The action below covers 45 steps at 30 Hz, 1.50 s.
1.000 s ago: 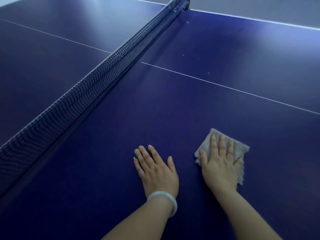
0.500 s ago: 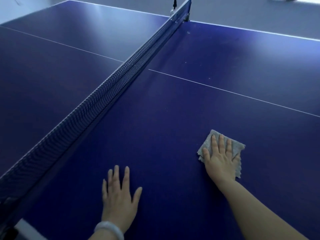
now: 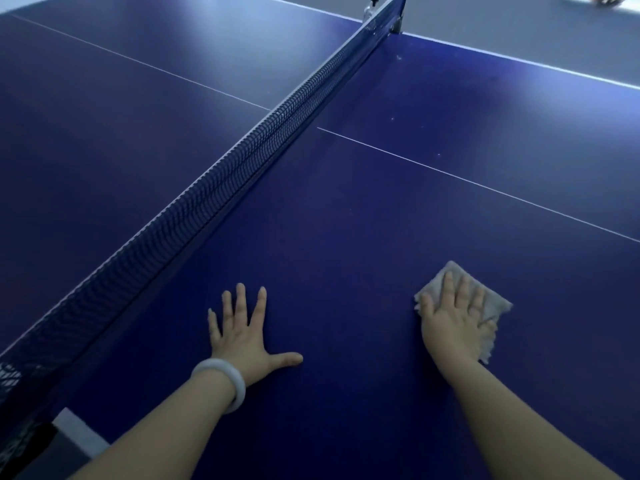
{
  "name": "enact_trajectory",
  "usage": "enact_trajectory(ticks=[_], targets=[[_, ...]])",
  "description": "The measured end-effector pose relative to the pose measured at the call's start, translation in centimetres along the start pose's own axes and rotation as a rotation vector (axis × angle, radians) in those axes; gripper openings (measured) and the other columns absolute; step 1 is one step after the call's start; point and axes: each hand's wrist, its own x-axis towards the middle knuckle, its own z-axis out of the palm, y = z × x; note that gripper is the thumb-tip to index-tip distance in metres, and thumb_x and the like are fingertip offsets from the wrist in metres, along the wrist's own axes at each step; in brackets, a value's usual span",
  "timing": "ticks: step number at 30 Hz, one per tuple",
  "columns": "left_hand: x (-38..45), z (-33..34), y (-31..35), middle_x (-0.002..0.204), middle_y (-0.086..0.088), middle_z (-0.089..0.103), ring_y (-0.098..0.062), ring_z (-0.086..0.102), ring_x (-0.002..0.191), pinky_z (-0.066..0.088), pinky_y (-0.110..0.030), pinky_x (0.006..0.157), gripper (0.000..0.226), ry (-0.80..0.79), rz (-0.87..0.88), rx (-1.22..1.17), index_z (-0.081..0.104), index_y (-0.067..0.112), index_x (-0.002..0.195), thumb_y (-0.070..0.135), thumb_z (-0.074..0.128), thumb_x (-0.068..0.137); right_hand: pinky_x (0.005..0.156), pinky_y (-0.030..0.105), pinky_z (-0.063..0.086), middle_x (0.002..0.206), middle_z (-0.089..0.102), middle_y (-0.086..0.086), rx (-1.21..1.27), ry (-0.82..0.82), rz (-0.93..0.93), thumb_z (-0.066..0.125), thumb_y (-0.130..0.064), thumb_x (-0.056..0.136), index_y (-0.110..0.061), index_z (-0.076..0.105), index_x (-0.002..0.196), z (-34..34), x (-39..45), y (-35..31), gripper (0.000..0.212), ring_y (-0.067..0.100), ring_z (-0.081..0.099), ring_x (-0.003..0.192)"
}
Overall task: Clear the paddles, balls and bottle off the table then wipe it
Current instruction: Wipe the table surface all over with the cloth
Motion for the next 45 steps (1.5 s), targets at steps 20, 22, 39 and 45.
enact_trajectory(ticks=[20,22,39,45], targets=[[1.5,0.3,0.2,0.128,-0.004,-0.066,-0.028,-0.063,0.115,-0.035,-0.057,0.1,0.145,-0.092,-0.044,-0.043,-0.057,0.035,0.122,0.104,0.035,0.036,0.116,0.061,-0.005,0.162,-0.02,-0.003,-0.011,-0.138,-0.173,0.014,-0.059,0.1,-0.032,-0.007,0.156,-2.9,14.9,-16.6,0.065,0.025,-0.02,0.149],[1.5,0.4,0.2,0.129,-0.004,-0.065,-0.028,-0.062,0.116,-0.036,-0.057,0.098,0.144,-0.08,-0.042,-0.039,-0.057,0.035,0.122,0.104,0.034,0.034,0.116,0.062,-0.007,0.162,-0.02,-0.003,0.0,-0.184,-0.211,0.018,-0.06,0.1,-0.034,-0.007,0.155,-3.1,16.4,-19.9,0.066,0.026,-0.021,0.148],[1.0,-0.3,0.5,0.127,-0.006,-0.066,-0.03,-0.064,0.113,-0.037,-0.057,0.096,0.143,-0.074,-0.038,-0.021,-0.059,0.033,0.12,0.104,0.036,0.04,0.116,0.063,0.003,0.163,-0.017,0.004,-0.031,-0.015,0.044,0.012,-0.056,0.1,-0.029,-0.012,0.155,-0.7,3.2,-6.1,0.065,0.03,-0.016,0.149],[0.9,-0.4,0.4,0.127,-0.006,-0.066,-0.03,-0.064,0.112,-0.04,-0.056,0.092,0.142,-0.064,-0.037,-0.017,-0.058,0.033,0.12,0.103,0.038,0.043,0.115,0.056,-0.009,0.157,-0.032,-0.011,-0.19,-0.067,-0.756,0.016,-0.062,0.096,-0.045,-0.02,0.149,4.4,-6.8,-8.5,0.066,0.015,-0.032,0.144]])
